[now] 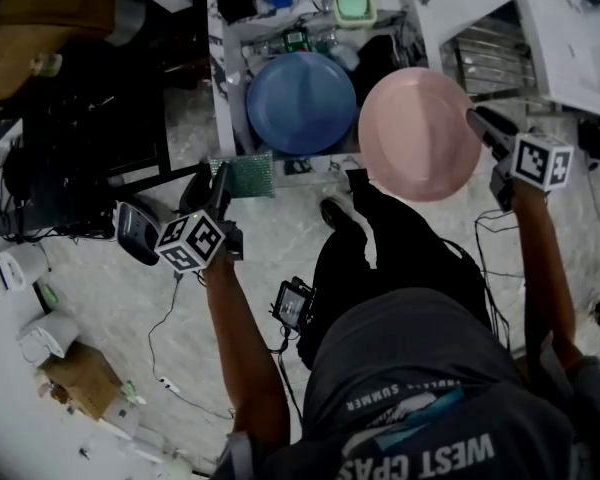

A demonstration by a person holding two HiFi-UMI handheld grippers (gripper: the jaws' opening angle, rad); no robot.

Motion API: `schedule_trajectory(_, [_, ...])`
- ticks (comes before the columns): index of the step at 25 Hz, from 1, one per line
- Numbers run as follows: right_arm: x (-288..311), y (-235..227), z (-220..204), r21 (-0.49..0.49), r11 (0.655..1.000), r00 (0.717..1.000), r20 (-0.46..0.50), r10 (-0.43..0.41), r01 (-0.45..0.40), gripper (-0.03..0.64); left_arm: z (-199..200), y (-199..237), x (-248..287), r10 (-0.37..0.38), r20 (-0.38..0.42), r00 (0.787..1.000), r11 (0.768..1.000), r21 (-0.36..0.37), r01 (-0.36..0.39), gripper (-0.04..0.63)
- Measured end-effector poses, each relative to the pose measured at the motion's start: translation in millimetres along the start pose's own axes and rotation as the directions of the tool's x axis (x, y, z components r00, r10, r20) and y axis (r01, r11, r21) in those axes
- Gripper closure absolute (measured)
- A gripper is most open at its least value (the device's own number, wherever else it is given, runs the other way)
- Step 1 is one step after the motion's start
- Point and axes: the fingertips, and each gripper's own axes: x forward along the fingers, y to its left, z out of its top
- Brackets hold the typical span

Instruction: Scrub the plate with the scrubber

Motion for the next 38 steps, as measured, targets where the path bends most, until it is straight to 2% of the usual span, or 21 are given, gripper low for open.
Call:
schedule_trajectory(6, [0,3,0,-0.004,1.0,1.0,0.001,0.001,-0.001,0.466,2,-3,-15,0.03,0.019,0.999,0.999,-0.035,-0.03,0.477])
schedule_trajectory(10, [1,4,-2,-0.005,1.0,1.0,0.005,0.01,-0.01,0.466,8,-7,-28,0.056,0.062,0.997,0.998,-0.028,-0.054,0.496])
schedule_trajectory(13, [0,5,-3,-0.005,1.0,1.0,0.011,0.01,-0.01,0.468,13,-14,-35,0.049,0.099,0.994,0.998,-0.05,-0.044,0.51])
schedule_trajectory(20, [-10,10,-5,0.002,1.0,0.999,0.034,0.002,-0.002,0.468,24,-33,-47,-0.01,0.164,0.986,0.993,-0.116,0.029,0.515])
schedule_trajectory(27, [-36,13,-8,0.005,1.0,0.996,0.083,-0.023,0.023,0.468,46,-101,-46,-0.162,0.203,0.966,0.982,-0.063,0.178,0.515])
schedule_trajectory(30, [-50,16,0,-0.049,0.998,0.994,0.109,-0.031,0.036,0.468,49,-140,-33,-0.233,0.19,0.954,0.97,-0.031,0.243,0.515])
schedule_trajectory(32, [-60,21,8,-0.124,0.99,0.992,0.121,-0.046,0.061,0.468,50,-165,-23,-0.272,0.179,0.946,0.96,-0.015,0.279,0.515])
schedule_trajectory(35, [-65,39,19,-0.269,0.961,0.993,0.111,-0.043,0.072,0.468,51,-196,-6,-0.313,0.16,0.936,0.948,0.0,0.317,0.514])
schedule_trajectory(38, [-64,56,22,-0.372,0.927,0.997,0.074,-0.015,0.041,0.468,49,-222,16,-0.337,0.132,0.932,0.941,0.011,0.338,0.514])
